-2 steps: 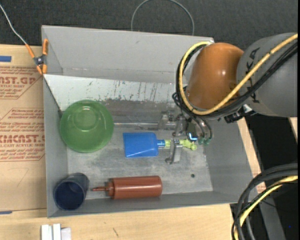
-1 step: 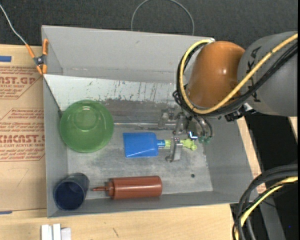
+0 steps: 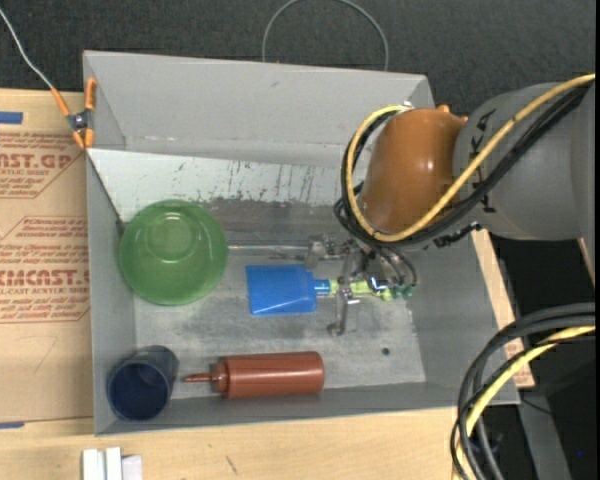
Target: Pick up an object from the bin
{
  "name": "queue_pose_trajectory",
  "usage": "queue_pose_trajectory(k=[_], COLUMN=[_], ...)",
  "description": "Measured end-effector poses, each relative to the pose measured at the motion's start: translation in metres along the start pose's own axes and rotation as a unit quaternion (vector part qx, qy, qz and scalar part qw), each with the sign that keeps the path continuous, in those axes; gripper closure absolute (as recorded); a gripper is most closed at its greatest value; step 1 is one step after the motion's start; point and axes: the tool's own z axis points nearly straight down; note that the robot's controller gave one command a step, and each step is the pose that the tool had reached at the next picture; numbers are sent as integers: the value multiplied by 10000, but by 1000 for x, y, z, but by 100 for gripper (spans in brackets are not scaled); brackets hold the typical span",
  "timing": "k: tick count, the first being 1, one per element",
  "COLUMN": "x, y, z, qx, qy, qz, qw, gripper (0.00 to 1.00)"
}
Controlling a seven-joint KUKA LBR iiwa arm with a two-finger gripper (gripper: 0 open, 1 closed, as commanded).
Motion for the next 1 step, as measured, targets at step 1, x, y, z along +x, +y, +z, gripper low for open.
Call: queue_pose_trajectory(k=[1], x=[-4], y=[-11], z=[50], qx=[-8], qy=[-10], qz=[1072], qw=[9942], gripper=[0])
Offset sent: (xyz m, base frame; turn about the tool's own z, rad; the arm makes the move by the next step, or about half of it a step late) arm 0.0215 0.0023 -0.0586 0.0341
